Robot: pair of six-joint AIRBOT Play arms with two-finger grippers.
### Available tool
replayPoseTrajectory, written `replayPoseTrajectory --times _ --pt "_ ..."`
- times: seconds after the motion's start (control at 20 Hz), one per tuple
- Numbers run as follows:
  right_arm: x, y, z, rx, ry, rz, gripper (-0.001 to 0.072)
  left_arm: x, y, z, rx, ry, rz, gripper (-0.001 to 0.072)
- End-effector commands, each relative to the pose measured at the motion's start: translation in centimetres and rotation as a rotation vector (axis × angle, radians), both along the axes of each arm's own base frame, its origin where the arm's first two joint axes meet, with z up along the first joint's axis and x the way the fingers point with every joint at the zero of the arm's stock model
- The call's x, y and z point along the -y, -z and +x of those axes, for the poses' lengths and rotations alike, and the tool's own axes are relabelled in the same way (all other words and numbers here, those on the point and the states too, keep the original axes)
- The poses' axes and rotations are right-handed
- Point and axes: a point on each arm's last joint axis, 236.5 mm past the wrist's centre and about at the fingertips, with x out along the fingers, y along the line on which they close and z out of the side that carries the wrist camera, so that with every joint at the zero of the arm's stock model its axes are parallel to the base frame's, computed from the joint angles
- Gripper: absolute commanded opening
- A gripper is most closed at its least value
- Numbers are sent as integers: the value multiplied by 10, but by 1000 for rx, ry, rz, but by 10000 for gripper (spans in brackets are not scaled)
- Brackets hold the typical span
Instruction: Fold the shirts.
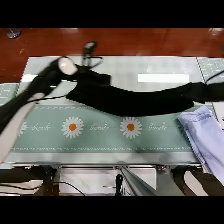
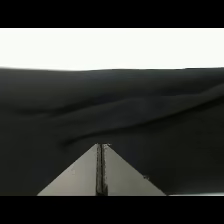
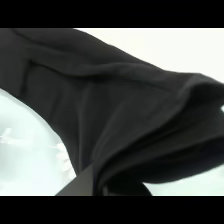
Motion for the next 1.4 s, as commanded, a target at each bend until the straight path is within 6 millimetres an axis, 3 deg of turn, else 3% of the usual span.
replayPoseTrajectory --times 0.0,0.15,0.3,0.45,0.55,0.65,0.75,0.8,0.9,1.0,1.15,1.25,1.35 --pt "-12 -21 -26 75 38 35 23 99 20 -48 -89 145 -68 22" --pt "-17 -28 -29 90 38 59 23 149 43 -103 -208 254 -88 22" --pt "-17 -30 -26 101 47 66 23 180 62 -154 -307 325 -103 22" --pt "-16 -32 -23 111 58 67 23 202 56 -196 -379 396 -162 22" --pt "-16 -32 -22 114 61 68 23 200 46 -189 -386 401 -180 22" --pt "-17 -32 -23 112 57 73 23 180 30 -150 -382 364 -205 22" --pt "-21 -35 -23 114 47 89 24 140 6 -86 -346 263 -247 21" --pt "-24 -36 -23 120 40 97 24 109 -10 -48 -311 188 -266 21" --pt "-39 -37 -20 129 -2 110 24 36 -46 14 -216 54 -276 21" --pt "-68 -32 -9 111 -66 138 23 -46 -88 50 -94 -57 -239 21" --pt "-124 -26 29 98 -168 169 24 -156 -150 59 114 -202 -94 21" --pt "-176 -17 57 69 -260 185 24 -212 -185 39 238 -287 3 22" --pt "-228 4 79 21 -345 191 24 -248 -202 4 309 -360 68 22"
